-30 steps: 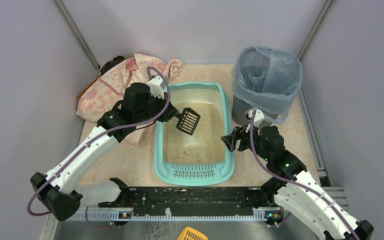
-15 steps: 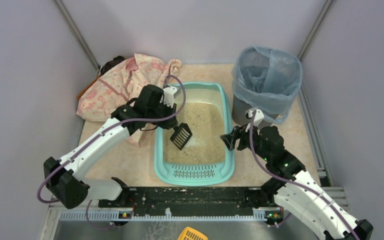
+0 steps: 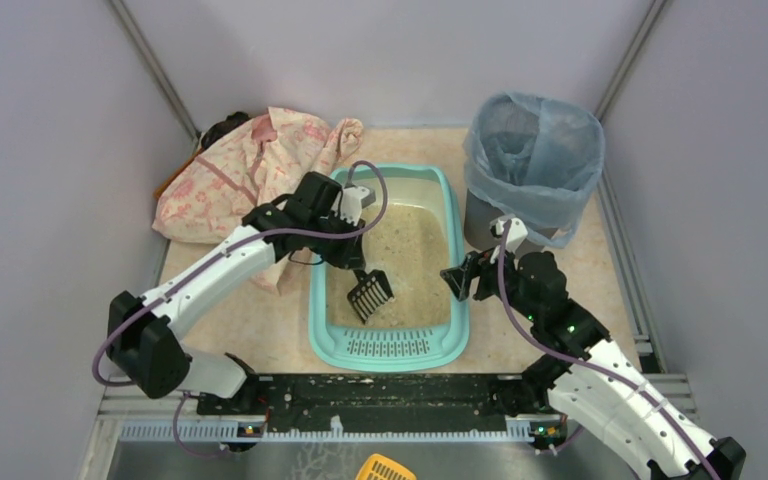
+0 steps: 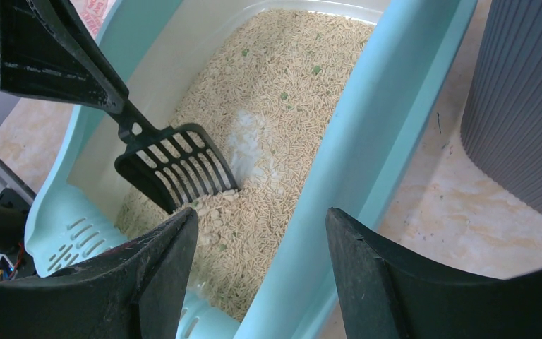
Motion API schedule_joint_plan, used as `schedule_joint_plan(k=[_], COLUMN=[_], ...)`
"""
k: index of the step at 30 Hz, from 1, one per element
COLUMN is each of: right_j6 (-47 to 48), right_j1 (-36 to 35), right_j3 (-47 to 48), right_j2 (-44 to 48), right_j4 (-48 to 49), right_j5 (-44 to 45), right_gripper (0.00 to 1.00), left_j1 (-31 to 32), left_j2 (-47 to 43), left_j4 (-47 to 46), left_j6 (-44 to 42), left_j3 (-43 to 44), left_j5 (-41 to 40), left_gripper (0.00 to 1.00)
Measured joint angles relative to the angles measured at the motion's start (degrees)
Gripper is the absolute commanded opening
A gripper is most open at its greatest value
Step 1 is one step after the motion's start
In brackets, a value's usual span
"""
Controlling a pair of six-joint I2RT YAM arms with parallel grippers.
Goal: Clean the litter box
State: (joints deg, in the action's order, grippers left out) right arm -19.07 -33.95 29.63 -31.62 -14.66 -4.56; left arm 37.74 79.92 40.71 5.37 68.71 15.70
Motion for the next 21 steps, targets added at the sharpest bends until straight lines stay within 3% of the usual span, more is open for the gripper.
schedule_joint_plan(k=[21], right_j6=[-0.09], right_j1=[0.00], right_j3=[0.00], right_j2=[1.07], right_j4=[-0.11], right_j5=[0.42], right_gripper=[0.67], left_j1=[-0.28], left_j2=[6.14], left_j4=[-14.67], left_j6=[7.32], left_j3=[-11.08], left_j5=[23.19], left_gripper=[0.00])
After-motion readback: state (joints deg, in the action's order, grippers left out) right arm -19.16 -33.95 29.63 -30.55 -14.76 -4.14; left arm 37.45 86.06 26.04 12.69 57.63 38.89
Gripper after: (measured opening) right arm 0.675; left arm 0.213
